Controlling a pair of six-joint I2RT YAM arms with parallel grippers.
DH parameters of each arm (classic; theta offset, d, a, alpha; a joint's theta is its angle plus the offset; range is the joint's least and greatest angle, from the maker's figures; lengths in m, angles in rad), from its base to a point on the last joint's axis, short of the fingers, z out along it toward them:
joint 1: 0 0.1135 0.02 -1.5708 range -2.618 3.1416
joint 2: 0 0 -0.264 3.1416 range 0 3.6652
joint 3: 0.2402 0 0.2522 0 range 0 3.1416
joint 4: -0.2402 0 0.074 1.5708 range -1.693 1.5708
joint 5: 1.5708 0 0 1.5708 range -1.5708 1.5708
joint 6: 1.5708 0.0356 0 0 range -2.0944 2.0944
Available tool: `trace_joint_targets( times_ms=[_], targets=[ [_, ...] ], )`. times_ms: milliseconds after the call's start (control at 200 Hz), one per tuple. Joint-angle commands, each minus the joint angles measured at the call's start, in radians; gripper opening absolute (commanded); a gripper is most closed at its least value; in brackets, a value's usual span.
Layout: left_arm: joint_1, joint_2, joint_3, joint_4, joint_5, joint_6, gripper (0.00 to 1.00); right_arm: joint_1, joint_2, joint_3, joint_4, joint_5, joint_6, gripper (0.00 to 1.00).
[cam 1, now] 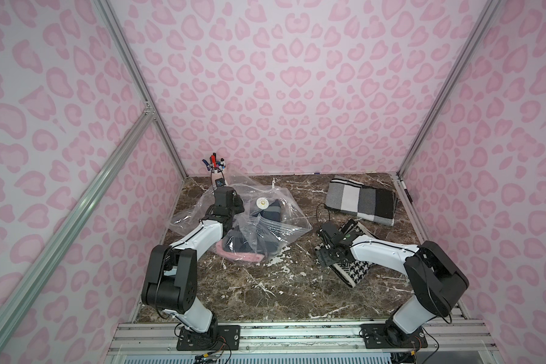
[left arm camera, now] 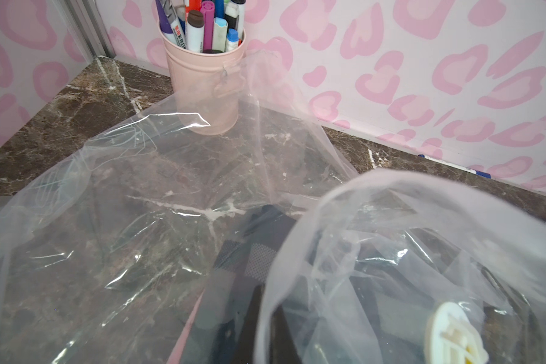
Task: Take the blanket out of the vacuum bag
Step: Pick up the blanket at the center of the board.
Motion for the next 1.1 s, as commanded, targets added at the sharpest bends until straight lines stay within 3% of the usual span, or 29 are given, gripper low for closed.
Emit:
trace_joint_targets(
  times_ms=[0, 25, 90, 155, 340, 670, 915, 1095],
  targets=[
    [0.001, -0.002, 0.003, 0.019, 0.009, 0.011, 0.04, -0.014, 0.045, -0.023, 0.061, -0.099, -0.024, 0.73],
    [0.001, -0.002, 0.001, 0.019, 0.009, 0.011, 0.04, -0.017, 0.056, -0.026, 0.069, -0.114, -0.024, 0.63],
    [0.001, 0.000, -0.002, 0.019, 0.012, 0.011, 0.04, -0.020, 0.086, -0.038, 0.081, -0.128, -0.017, 0.23],
    [0.001, -0.006, -0.004, 0.019, 0.013, 0.013, 0.04, -0.021, 0.105, -0.052, 0.091, -0.143, -0.010, 0.00],
    [0.001, -0.021, -0.006, 0.015, 0.008, 0.024, 0.04, -0.054, 0.057, -0.083, 0.114, -0.259, -0.003, 0.00],
    [0.002, -0.030, -0.013, 0.026, 0.041, 0.006, 0.04, -0.172, -0.250, -0.050, 0.003, -0.646, 0.040, 0.00],
    [0.002, -0.017, -0.013, 0.032, 0.064, -0.005, 0.04, -0.345, -0.463, -0.041, 0.023, -0.845, 0.107, 0.00],
    [0.001, -0.009, -0.007, 0.041, 0.087, -0.012, 0.04, -0.503, -0.577, -0.019, 0.093, -0.899, 0.190, 0.00]
  ],
)
